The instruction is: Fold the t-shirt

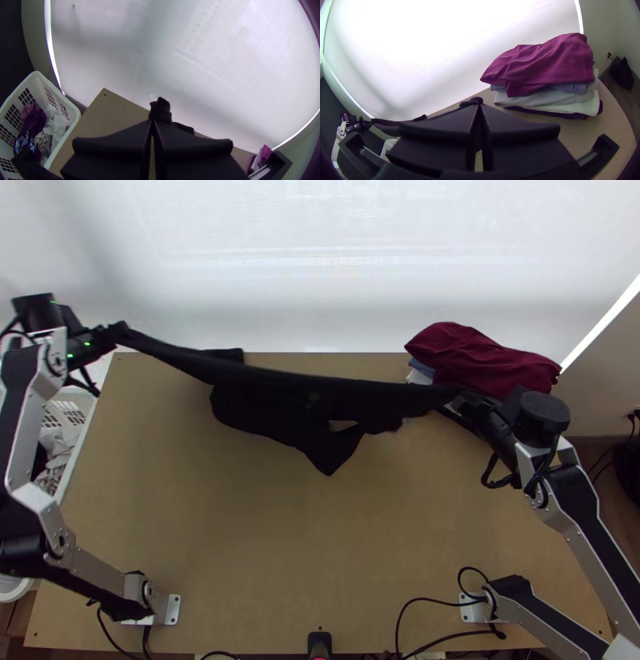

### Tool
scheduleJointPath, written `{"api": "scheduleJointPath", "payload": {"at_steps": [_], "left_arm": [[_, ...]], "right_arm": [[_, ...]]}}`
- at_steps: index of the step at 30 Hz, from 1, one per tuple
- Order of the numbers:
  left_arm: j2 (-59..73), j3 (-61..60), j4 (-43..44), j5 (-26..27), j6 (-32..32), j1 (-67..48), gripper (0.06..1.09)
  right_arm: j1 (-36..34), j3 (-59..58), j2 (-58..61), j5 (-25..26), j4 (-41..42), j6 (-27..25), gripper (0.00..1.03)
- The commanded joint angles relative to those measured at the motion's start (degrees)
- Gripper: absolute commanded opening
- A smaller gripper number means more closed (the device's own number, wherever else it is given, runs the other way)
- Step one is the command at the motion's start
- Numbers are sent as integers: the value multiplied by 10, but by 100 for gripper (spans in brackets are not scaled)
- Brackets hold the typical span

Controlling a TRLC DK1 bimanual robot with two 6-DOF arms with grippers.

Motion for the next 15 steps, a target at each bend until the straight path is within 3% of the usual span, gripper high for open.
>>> {"api": "scheduleJointPath", "payload": {"at_steps": [1,7,15], "left_arm": [[-46,-1,-9,4,-12,22,10],[-116,5,-6,15,-19,47,10],[-217,2,74,18,-65,79,10]], "right_arm": [[-6,38,-6,14,-10,11,3],[6,73,-36,15,-18,6,3],[18,196,-33,38,-8,-61,3]]}}
